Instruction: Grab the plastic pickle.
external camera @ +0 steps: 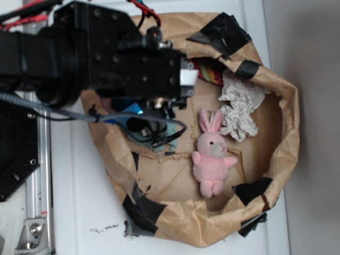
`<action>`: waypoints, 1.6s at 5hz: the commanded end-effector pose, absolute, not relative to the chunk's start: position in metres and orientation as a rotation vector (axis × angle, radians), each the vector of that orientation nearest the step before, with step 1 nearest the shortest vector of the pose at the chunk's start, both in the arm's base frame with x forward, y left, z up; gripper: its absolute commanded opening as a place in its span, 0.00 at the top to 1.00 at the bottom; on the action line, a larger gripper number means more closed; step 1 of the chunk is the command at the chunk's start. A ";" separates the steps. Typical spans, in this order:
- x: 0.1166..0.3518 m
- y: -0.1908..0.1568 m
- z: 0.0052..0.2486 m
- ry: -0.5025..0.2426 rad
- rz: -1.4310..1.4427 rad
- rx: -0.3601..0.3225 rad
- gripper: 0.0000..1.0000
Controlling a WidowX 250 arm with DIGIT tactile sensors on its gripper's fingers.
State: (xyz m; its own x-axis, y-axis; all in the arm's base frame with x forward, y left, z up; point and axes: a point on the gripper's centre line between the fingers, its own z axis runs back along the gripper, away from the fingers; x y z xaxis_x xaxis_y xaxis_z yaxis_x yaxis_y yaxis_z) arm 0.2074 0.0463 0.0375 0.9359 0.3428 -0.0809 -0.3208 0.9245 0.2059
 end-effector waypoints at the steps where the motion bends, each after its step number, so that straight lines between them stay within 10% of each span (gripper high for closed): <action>1: 0.190 0.082 0.057 0.058 0.478 0.142 0.00; 4: 0.178 0.095 0.068 0.005 0.538 0.148 0.00; 5: 0.181 0.103 0.050 -0.077 0.572 0.039 0.00; 8: 0.191 0.102 0.037 -0.021 0.474 0.030 0.00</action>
State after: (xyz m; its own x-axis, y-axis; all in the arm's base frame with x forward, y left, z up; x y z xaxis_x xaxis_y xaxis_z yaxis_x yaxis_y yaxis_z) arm 0.1975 0.0899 0.0320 0.8911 0.4537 -0.0034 -0.4536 0.8910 0.0181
